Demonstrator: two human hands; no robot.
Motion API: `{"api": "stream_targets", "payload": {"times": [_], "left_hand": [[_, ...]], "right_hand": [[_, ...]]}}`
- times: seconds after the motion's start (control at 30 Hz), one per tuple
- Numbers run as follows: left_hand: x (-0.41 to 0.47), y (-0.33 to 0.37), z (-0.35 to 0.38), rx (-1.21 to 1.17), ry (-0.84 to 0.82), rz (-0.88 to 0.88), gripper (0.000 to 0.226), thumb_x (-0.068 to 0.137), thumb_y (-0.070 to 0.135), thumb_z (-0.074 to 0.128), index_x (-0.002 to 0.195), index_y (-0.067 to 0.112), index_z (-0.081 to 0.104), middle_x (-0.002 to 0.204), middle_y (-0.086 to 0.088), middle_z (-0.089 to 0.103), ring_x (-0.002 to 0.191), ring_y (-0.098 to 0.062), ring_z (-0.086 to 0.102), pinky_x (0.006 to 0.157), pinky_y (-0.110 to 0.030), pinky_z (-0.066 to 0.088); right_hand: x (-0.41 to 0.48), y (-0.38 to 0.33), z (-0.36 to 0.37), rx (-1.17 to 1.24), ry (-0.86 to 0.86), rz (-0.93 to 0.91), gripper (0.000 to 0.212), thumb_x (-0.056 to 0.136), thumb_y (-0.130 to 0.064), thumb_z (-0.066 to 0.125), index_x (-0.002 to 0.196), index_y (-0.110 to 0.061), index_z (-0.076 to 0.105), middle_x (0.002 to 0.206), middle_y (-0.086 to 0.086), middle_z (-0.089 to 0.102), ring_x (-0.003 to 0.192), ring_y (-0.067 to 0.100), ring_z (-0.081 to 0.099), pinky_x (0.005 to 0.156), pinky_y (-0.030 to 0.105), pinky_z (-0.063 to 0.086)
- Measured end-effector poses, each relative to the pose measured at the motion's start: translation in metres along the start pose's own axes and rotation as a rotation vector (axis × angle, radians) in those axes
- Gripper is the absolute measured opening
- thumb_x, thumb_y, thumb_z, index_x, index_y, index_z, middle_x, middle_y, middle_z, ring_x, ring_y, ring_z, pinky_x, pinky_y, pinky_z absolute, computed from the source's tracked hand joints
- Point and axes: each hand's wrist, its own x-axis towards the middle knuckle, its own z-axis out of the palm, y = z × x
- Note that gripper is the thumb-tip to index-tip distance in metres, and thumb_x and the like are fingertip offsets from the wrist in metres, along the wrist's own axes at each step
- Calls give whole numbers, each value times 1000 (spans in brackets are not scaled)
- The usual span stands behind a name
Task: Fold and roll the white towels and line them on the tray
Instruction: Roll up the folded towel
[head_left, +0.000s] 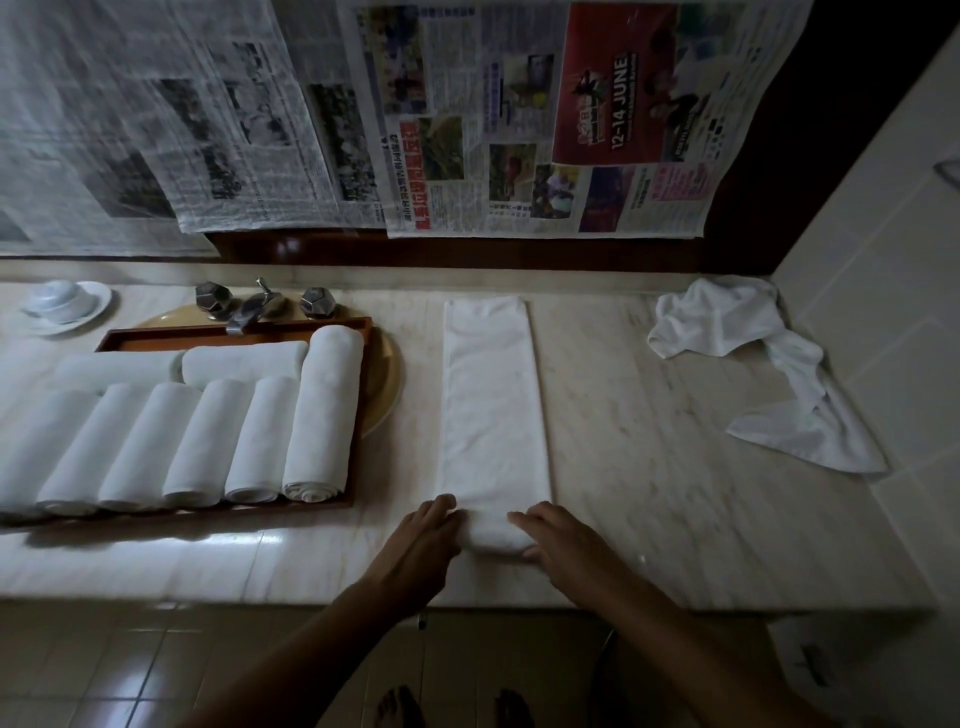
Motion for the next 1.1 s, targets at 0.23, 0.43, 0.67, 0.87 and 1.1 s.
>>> {"api": "stream_targets", "payload": {"times": [0.23,0.43,0.67,0.87,1.1], "left_hand": [[-45,5,-1,-272,-57,-174,38,98,45,61,135,33,57,127,14,56,110,-3,51,91,-19,44],[-51,21,-11,-577,-14,-410,13,99,29,65,111,28,61,110,6,56,94,-9,61,67,-12,49],[-34,22,-20,-623,-33,-547,13,101,32,61,110,24,65,107,4,56,91,-6,58,65,-9,41],[-32,31,-22,-464,69,-527,24,102,31,57,122,18,60,115,3,54,96,-9,54,74,-15,41],[-40,62,26,94,10,-156,99,58,18,79,149,11,40,152,-14,50,142,-35,46,111,-51,43]], "right_hand": [[-33,-6,-9,324,-108,229,41,94,-44,67,132,-32,55,134,-12,58,119,6,55,99,25,46],[-34,-10,-5,451,-9,307,30,96,-40,68,123,-28,71,121,-10,67,108,3,60,99,29,50],[-34,-38,27,17,435,247,27,92,-24,70,119,-25,73,126,1,62,114,23,55,91,40,54],[-43,-50,66,-164,387,39,52,90,-16,46,140,-19,62,146,11,57,136,36,51,116,52,28],[-34,-38,54,-138,206,-7,74,88,-15,43,160,-19,30,167,7,25,156,31,16,126,45,3]]}}
